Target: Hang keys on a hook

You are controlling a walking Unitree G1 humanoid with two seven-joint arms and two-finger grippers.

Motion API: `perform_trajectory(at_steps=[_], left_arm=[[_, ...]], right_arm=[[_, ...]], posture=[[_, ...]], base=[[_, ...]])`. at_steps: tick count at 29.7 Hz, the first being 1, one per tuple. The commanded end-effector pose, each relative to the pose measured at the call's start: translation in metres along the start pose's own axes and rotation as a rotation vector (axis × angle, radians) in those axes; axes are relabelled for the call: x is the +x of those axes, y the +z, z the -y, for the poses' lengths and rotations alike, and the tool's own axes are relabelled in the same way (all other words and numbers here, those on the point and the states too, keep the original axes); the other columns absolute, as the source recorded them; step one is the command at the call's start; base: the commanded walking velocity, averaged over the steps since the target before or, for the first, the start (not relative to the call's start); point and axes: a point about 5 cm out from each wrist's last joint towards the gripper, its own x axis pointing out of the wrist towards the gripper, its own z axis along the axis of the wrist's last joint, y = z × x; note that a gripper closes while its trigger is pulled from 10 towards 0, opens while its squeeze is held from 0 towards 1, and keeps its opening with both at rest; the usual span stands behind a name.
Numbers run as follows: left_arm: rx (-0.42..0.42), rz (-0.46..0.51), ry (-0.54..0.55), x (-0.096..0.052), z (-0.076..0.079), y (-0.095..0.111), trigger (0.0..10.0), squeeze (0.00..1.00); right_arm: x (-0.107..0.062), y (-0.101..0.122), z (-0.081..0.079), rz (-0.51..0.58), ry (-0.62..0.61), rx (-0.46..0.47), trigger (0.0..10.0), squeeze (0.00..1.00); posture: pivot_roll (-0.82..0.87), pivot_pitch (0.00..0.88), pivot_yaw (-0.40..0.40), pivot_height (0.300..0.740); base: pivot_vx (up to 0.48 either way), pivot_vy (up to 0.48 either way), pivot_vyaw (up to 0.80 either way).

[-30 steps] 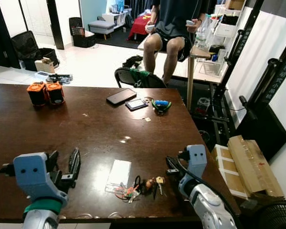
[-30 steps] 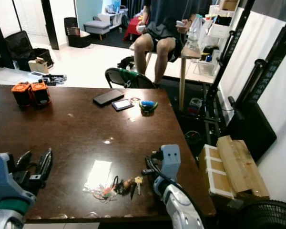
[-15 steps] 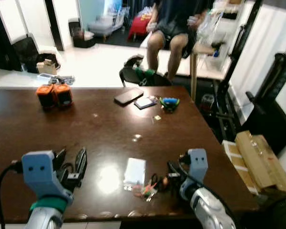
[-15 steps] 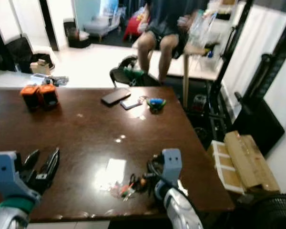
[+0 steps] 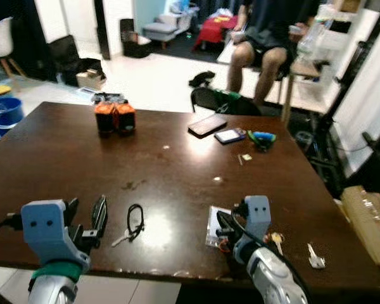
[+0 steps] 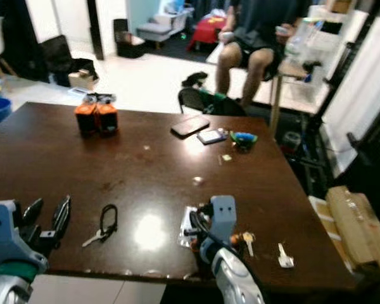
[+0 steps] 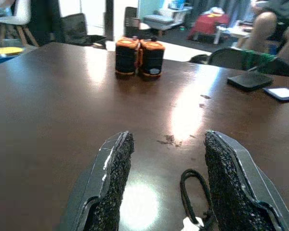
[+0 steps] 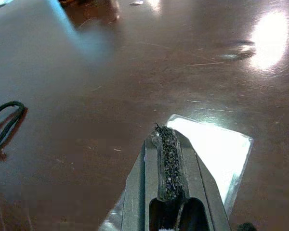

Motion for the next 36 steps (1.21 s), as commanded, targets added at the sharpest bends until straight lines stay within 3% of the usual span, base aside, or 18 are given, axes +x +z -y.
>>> perform_trajectory(at_steps=[1, 15, 19, 30, 36], left_arm=[[-0.005, -0.016, -0.009, -0.001, 0.003, -0.0024, 10.0, 0.0], [-0.005, -0.016, -0.01, -0.0009, 0.0034, -0.002, 10.0, 0.0], [-0.039, -0.033, -0.009, -0.0004, 0.0037, -0.0031, 10.0, 0.0], [-0.06, 0.008, -0.038, 0.001, 0.0078, 0.0041, 10.0, 0.0], [-0.056, 0.023, -0.023, 0.0011, 0.0064, 0.0059, 10.0, 0.0]], right_arm=[[-0.0036, -0.0024, 0.0071, -0.01, -0.027, 0.0, 10.0, 0.0], [-0.0038, -0.0027, 0.0072, -0.01, -0.028, 0.0, 10.0, 0.0], [-0.0038, -0.0028, 0.0068, -0.009, -0.029, 0.001, 10.0, 0.0], [-0.0041, -0.003, 0.0073, -0.009, -0.033, 0.003, 10.0, 0.0], [-0.0043, -0.0028, 0.0079, -0.009, -0.034, 0.002, 10.0, 0.0]], posture=[[-0.12, 0.044, 0.075, 0.74], [-0.12, 0.044, 0.075, 0.74], [-0.11, 0.046, 0.078, 0.74], [-0.11, 0.046, 0.079, 0.74], [-0.11, 0.046, 0.079, 0.74]], base=[[0.0, -0.48, 0.0], [0.0, -0.48, 0.0], [0.0, 0.0, 0.0], [0.0, 0.48, 0.0], [0.0, 0.0, 0.0]])
